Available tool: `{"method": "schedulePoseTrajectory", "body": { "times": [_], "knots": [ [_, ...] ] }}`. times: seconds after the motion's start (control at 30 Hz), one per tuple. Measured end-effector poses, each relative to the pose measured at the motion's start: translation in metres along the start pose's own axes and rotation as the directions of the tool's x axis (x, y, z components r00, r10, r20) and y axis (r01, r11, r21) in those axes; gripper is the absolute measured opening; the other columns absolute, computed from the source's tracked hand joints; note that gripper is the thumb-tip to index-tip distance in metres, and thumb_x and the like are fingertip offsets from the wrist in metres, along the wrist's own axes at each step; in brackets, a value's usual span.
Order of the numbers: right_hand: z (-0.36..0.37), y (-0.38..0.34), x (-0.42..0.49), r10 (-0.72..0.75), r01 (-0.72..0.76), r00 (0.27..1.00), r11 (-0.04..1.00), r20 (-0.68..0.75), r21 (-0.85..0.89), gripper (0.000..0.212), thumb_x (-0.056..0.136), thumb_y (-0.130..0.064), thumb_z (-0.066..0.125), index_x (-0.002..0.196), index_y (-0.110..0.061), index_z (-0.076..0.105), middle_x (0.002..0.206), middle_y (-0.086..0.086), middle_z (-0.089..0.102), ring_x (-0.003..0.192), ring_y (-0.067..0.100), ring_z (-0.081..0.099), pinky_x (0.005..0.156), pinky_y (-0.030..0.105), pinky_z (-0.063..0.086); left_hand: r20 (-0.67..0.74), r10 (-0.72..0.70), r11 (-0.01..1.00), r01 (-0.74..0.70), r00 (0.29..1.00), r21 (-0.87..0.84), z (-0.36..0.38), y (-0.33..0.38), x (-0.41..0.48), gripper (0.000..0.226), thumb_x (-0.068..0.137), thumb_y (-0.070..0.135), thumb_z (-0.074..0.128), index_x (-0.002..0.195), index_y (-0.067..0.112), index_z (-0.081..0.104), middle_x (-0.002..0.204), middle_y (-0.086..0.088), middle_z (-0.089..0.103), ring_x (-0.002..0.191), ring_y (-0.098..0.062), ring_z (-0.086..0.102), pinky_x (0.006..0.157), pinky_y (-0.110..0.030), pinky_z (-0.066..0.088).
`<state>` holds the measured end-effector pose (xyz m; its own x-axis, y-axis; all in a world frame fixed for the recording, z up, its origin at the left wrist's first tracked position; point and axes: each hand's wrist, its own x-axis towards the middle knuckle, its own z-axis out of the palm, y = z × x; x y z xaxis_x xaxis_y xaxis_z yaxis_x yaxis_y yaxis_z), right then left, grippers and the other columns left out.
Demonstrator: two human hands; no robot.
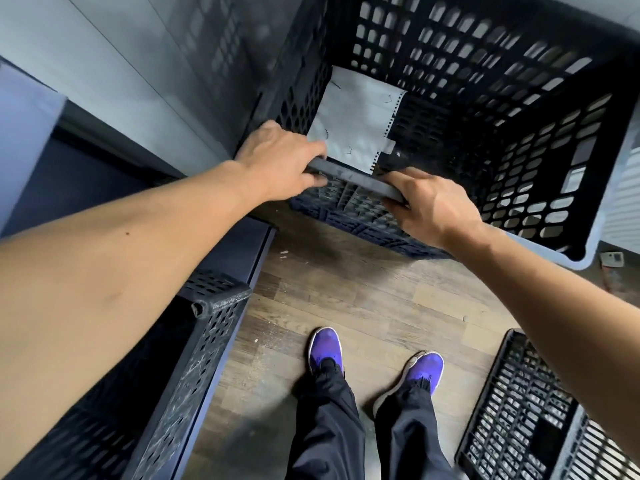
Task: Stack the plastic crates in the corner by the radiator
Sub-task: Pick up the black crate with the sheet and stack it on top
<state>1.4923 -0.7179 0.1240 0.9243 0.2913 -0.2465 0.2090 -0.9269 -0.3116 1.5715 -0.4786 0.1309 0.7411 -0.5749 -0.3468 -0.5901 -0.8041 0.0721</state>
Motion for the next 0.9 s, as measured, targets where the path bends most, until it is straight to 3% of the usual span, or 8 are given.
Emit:
{"method": "schedulePoseTrajectory", "body": {
  "times": [0.07,0.13,0.23,0.37,0.53,0.63,0.73,0.9],
  "knots": [
    [0.001,0.008,-0.008,0.037,-0.04,0.998,0.997,-0.042,-0.067,0.021,0.094,-0.042,0.054,0.109,-0.028,0.057,0.095,-0.001,0.065,0.079,0.032,0.064,0.064,0.041,0.054,-0.036,0.017,1.0,-0.018,0.999,-0.025,0.001,0.008,0.005,0.045,0.088,0.069,0.046,0.109,0.033,0.061,0.094,0.003,0.068,0.083,-0.026,0.059,0.079,-0.038,0.039],
    [0.0,0.011,-0.006,0.07,-0.073,0.997,0.99,-0.033,-0.124,0.023,0.096,-0.045,0.051,0.099,-0.024,0.057,0.078,0.003,0.066,0.067,0.034,0.062,0.059,0.04,0.053,-0.033,0.037,0.999,-0.037,0.999,0.004,0.0,0.01,0.014,0.044,0.088,0.07,0.045,0.098,0.032,0.065,0.077,0.004,0.063,0.07,-0.022,0.054,0.068,-0.033,0.038],
    [-0.004,0.009,0.003,0.094,-0.092,0.995,0.992,0.029,-0.086,0.025,0.096,-0.046,0.05,0.101,-0.023,0.059,0.074,0.006,0.066,0.066,0.035,0.061,0.06,0.04,0.052,-0.022,0.073,0.997,-0.073,0.997,0.01,-0.004,0.005,0.022,0.045,0.088,0.069,0.044,0.091,0.031,0.066,0.063,0.006,0.051,0.064,-0.023,0.053,0.065,-0.034,0.044],
    [-0.007,0.016,-0.016,0.102,-0.096,0.993,0.992,0.061,-0.082,0.02,0.094,-0.043,0.052,0.102,-0.025,0.055,0.079,0.001,0.067,0.069,0.034,0.063,0.062,0.039,0.052,-0.049,0.042,0.999,-0.042,0.998,-0.004,0.002,0.006,0.019,0.049,0.084,0.074,0.041,0.092,0.034,0.068,0.071,0.003,0.061,0.068,-0.024,0.056,0.066,-0.033,0.038],
    [-0.008,0.056,-0.058,0.288,-0.286,0.957,0.937,-0.016,-0.201,0.037,0.091,-0.059,0.048,0.097,-0.024,0.059,0.065,0.003,0.063,0.059,0.032,0.063,0.055,0.034,0.049,-0.033,0.021,1.0,-0.02,0.999,0.02,0.004,0.003,0.027,0.056,0.079,0.081,0.037,0.083,0.034,0.068,0.065,0.006,0.06,0.064,-0.022,0.057,0.062,-0.031,0.037],
    [-0.01,0.068,-0.06,0.255,-0.243,0.966,0.954,0.051,-0.175,0.039,0.089,-0.062,0.046,0.097,-0.027,0.06,0.062,-0.002,0.059,0.06,0.029,0.062,0.055,0.032,0.044,-0.021,0.007,1.0,-0.006,1.0,0.026,0.003,0.003,0.029,0.06,0.077,0.085,0.035,0.079,0.034,0.066,0.063,0.007,0.058,0.062,-0.02,0.056,0.059,-0.03,0.038],
    [-0.017,0.084,-0.062,0.245,-0.235,0.957,0.969,0.158,-0.077,0.037,0.088,-0.062,0.047,0.108,-0.034,0.06,0.073,-0.007,0.068,0.069,0.025,0.065,0.062,0.033,0.052,-0.002,-0.008,1.0,0.008,1.0,0.018,-0.002,0.002,0.029,0.061,0.076,0.086,0.035,0.075,0.033,0.064,0.062,0.008,0.057,0.061,-0.019,0.055,0.058,-0.03,0.04],
    [-0.015,0.107,-0.1,0.289,-0.282,0.954,0.956,0.078,-0.084,0.029,0.092,-0.049,0.056,0.09,-0.022,0.067,0.067,0.005,0.067,0.063,0.033,0.062,0.059,0.036,0.05,-0.009,-0.006,0.999,0.006,1.0,0.039,-0.001,0.004,0.028,0.062,0.078,0.085,0.034,0.076,0.032,0.066,0.059,0.008,0.057,0.057,-0.015,0.052,0.058,-0.03,0.04]
  ]
}}
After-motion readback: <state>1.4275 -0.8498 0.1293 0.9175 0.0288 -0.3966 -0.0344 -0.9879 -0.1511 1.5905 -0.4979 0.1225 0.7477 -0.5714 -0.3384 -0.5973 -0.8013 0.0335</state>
